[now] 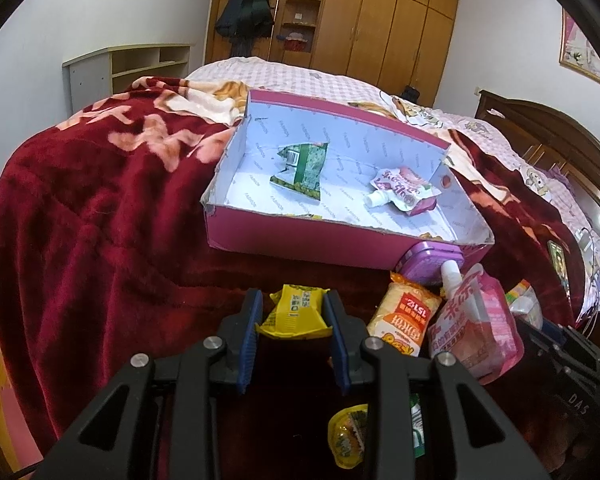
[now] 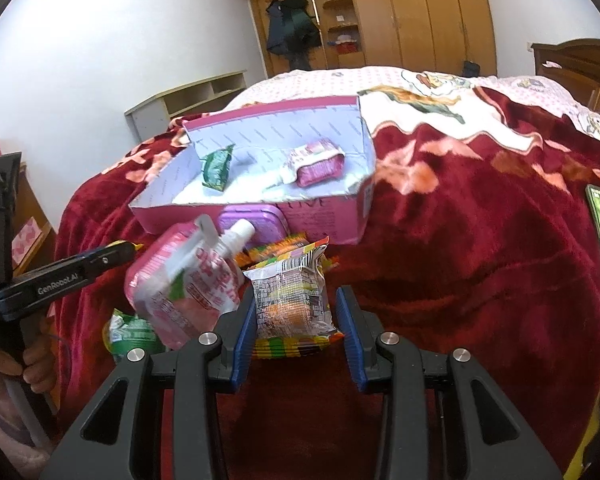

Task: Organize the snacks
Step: 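Carry the yellow packet with the left tool while the right tool carries the candy packet over the box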

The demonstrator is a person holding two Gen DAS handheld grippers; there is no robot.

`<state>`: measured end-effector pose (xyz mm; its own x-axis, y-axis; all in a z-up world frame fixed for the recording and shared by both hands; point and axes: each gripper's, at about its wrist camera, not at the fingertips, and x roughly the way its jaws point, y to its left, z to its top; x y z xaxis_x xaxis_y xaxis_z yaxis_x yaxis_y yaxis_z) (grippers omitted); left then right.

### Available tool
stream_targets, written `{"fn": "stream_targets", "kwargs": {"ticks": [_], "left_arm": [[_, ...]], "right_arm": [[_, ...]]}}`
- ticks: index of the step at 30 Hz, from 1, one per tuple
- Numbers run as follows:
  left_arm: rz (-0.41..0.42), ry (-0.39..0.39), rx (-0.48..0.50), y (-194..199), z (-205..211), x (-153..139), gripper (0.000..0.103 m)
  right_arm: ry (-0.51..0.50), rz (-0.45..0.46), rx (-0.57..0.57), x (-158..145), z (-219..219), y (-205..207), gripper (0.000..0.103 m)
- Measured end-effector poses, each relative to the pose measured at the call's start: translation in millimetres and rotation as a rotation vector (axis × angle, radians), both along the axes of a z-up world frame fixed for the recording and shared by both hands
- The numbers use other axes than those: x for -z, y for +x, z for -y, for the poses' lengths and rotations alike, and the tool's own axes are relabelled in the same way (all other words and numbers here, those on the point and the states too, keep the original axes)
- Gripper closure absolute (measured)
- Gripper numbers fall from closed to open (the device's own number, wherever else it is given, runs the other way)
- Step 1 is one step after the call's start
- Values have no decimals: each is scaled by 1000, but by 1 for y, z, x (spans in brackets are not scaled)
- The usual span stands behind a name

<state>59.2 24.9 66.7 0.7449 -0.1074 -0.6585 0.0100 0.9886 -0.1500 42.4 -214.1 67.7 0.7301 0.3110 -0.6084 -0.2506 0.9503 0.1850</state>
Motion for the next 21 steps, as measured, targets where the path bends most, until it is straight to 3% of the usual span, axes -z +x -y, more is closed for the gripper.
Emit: {"fn": "stream_targets", "kwargs": {"ticks": [21], "left_arm": [[78, 23, -17, 19, -1, -24, 71]], "right_arm": [[6, 43, -39, -22, -10, 36, 64]]}}
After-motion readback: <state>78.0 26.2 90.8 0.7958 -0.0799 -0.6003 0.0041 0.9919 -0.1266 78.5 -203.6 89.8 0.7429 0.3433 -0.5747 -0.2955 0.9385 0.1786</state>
